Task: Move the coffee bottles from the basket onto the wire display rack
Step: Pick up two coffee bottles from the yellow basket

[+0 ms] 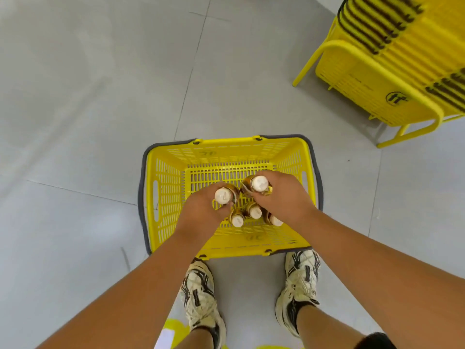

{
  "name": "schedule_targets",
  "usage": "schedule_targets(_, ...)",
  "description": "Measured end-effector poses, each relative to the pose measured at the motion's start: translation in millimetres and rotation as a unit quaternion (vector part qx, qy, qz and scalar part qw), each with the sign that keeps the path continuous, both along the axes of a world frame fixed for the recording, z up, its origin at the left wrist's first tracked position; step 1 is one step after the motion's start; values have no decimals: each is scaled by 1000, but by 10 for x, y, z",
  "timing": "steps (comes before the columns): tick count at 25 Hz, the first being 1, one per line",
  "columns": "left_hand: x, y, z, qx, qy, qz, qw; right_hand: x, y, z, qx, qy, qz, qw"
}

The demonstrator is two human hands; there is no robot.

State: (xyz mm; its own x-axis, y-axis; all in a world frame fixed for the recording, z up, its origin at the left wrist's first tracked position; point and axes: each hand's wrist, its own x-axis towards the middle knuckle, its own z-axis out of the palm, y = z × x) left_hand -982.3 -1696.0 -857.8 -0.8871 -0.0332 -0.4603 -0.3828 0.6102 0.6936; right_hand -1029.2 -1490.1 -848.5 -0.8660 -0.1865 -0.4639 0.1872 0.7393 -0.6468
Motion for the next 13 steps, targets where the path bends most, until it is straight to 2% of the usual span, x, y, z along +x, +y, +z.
schedule_targets(7, -361, -169, 2274, 29, 88, 64, 994, -217, -124, 2265, -94, 103, -112, 984)
schedule_targets(13, -796, -275, 4419, 89, 210, 78, 970, -438, -242, 4391, -148, 190, -107, 965)
